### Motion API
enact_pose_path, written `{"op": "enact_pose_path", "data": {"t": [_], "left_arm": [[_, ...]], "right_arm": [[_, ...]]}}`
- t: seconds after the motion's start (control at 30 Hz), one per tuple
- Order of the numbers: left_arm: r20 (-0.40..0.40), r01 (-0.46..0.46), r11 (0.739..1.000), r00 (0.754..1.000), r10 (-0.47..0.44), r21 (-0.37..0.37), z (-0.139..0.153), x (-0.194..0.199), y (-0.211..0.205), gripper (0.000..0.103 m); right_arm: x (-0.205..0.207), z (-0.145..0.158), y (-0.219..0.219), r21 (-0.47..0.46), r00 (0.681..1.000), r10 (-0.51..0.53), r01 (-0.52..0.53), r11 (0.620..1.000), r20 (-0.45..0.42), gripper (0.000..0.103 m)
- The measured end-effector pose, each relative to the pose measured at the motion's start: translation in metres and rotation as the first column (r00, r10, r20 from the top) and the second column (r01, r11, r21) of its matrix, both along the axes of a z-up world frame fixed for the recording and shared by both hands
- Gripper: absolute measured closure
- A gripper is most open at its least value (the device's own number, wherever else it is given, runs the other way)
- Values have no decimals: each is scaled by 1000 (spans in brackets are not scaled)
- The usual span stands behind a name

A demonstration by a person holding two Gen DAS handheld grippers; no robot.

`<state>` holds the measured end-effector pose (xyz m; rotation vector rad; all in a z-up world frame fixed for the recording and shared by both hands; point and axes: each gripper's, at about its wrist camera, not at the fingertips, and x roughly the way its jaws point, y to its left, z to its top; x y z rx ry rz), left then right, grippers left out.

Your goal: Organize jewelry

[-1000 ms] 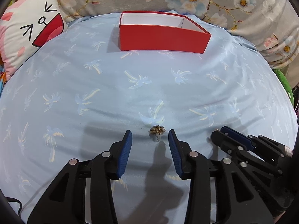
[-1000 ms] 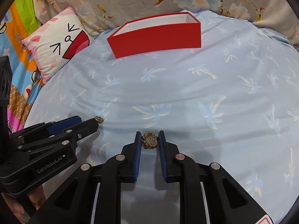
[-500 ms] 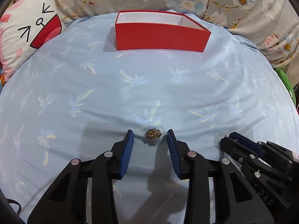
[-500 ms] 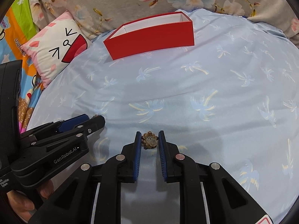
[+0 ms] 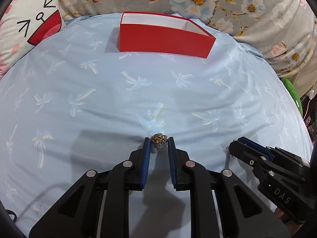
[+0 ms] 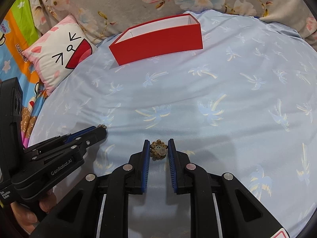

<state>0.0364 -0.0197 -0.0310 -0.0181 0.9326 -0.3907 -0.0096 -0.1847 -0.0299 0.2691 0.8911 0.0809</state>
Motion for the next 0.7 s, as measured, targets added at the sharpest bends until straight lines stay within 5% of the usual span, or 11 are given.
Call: {"op": "enact_pose_path", "data": {"t": [0.7], "left_arm": [[82,-5,999,997,8,-37,55,-3,1,86]], "right_arm": [[-2,48,-11,32,995,-15,12,999,96,86]]}}
